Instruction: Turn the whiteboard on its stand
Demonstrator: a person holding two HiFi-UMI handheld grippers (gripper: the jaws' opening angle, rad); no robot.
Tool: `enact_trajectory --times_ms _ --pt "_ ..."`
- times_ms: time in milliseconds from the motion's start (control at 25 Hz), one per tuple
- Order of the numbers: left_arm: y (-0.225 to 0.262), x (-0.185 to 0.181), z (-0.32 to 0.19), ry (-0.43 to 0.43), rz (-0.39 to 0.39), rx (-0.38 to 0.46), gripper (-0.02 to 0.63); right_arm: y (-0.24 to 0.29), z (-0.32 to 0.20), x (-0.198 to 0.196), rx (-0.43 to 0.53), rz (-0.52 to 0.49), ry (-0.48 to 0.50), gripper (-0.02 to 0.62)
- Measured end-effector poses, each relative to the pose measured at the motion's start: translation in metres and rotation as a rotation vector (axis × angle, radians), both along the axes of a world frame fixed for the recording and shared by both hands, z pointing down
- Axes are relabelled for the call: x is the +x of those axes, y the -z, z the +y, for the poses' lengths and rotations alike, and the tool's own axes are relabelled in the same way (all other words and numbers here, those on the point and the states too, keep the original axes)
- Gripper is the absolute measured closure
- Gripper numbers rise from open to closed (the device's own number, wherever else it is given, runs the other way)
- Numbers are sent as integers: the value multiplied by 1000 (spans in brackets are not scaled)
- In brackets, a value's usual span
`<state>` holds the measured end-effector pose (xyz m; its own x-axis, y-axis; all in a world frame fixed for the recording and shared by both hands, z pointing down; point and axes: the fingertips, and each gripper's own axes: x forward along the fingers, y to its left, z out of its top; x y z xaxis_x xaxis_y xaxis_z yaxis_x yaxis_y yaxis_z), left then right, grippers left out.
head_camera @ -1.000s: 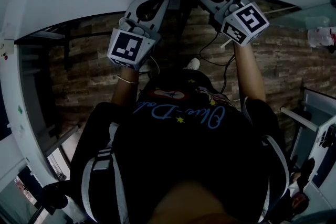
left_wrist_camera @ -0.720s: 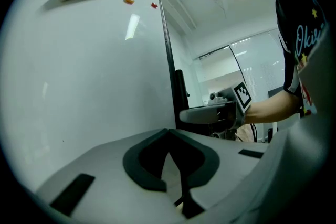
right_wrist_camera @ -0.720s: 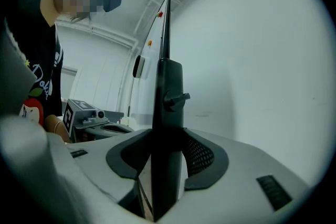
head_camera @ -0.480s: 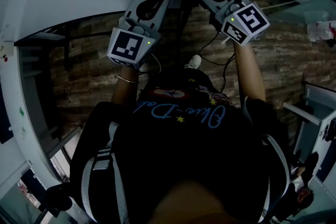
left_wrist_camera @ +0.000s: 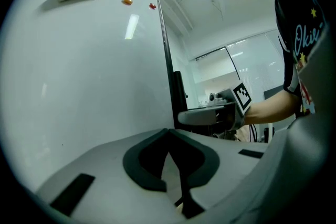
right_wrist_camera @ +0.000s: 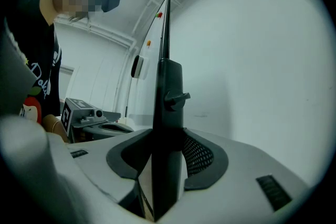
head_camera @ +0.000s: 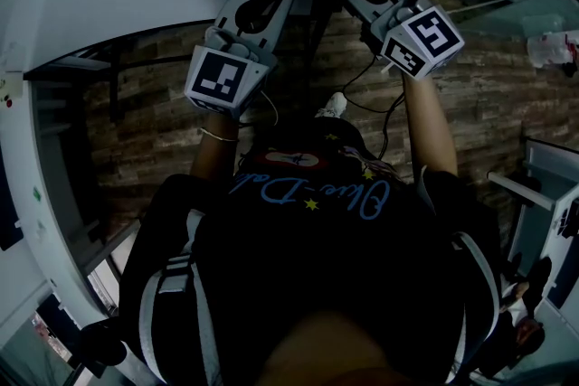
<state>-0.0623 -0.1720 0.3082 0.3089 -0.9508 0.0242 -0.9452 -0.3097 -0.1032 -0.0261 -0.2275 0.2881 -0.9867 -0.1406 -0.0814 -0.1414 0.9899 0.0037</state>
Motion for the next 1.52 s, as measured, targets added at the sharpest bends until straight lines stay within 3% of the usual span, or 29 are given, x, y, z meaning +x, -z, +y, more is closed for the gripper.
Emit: enact_trajectory --times_ms 1520 --pt "-1 10 45 -66 3 0 584 -2 45 9 4 -9 -79 419"
